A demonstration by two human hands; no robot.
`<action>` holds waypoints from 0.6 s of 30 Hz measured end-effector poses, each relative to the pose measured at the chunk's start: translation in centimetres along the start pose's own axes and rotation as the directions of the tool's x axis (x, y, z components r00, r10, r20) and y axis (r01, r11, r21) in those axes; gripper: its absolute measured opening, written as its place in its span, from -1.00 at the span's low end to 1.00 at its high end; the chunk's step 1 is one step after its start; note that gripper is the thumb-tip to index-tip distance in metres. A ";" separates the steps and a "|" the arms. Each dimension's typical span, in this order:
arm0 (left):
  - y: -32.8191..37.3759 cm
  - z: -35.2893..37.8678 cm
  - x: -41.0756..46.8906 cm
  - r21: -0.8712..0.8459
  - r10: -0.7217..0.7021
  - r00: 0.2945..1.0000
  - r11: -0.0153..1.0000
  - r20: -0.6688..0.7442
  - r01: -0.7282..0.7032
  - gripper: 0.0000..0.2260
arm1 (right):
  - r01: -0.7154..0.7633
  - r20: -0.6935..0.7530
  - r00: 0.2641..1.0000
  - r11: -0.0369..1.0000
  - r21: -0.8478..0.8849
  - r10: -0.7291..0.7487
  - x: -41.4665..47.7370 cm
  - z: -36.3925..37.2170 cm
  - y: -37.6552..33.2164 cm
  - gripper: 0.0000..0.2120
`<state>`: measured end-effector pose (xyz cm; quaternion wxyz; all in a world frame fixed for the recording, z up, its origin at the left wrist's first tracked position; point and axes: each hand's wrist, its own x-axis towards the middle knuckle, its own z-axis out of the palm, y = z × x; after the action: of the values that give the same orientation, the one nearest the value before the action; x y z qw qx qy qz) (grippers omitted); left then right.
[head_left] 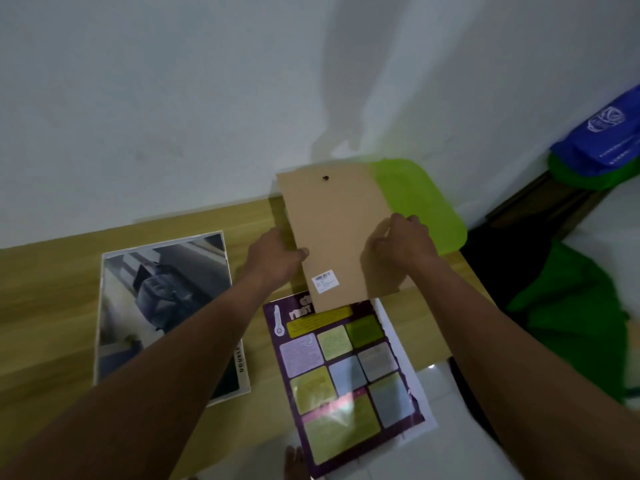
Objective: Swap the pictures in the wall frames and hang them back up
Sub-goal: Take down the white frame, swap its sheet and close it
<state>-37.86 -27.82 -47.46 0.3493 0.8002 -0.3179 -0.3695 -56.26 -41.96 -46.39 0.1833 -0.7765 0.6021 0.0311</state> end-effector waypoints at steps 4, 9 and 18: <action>-0.2 1.9 0.7 -0.076 -0.021 1.000 0.997 -0.016 0.020 -0.52 | -0.014 0.021 1.000 0.999 0.038 0.013 1.3 0.4 1.5 -0.47; -0.5 2.2 0.1 -0.169 -0.037 0.997 0.985 -0.061 0.026 -0.43 | -0.050 0.021 0.999 0.984 0.170 0.048 1.8 0.0 1.5 -0.38; -3.4 -5.6 -5.2 -0.206 -0.091 0.994 0.976 -0.063 0.076 -0.30 | 0.023 0.103 0.992 0.904 0.426 -0.074 -3.2 1.2 -3.2 -0.16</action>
<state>-35.16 -20.14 -45.50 0.4246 0.7859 -0.2319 -0.3851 -53.96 -37.95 -45.82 0.3834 -0.7296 0.5631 -0.0595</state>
